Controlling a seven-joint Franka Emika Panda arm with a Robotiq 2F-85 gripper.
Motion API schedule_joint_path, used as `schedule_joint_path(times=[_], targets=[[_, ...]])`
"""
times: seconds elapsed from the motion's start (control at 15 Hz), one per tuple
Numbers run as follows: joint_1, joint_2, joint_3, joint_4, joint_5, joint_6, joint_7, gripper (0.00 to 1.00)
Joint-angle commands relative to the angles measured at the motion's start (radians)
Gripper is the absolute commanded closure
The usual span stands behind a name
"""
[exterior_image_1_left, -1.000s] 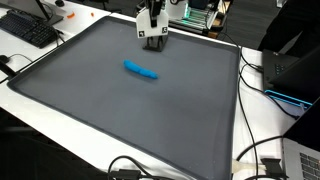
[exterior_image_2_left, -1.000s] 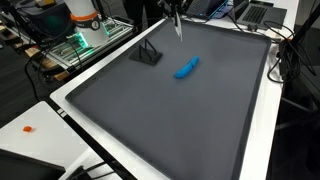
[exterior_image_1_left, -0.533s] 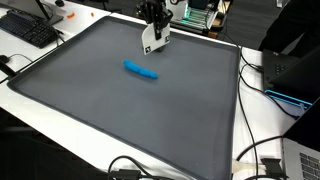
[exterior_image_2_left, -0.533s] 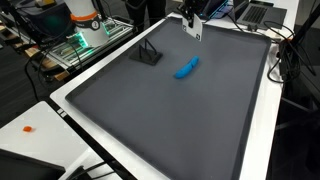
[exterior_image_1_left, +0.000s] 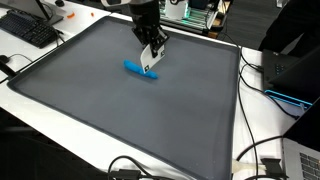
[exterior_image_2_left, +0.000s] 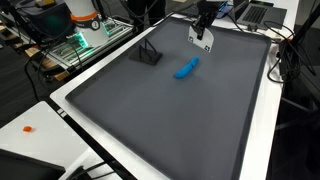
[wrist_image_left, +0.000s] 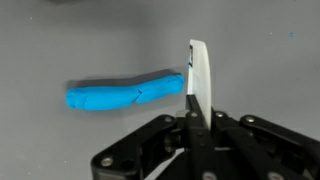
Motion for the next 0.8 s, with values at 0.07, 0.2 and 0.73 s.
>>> schedule_joint_path(times=[0.07,0.2,0.73], targets=[[0.016,0.061,-0.025,0.025,-0.039,0.004,-0.058,0.99],[0.018,0.068,-0.028,0.017,-0.05,0.018,-0.079,0.99],[0.037,0.07,-0.035,-0.034,-0.112,0.135,-0.122,0.99]])
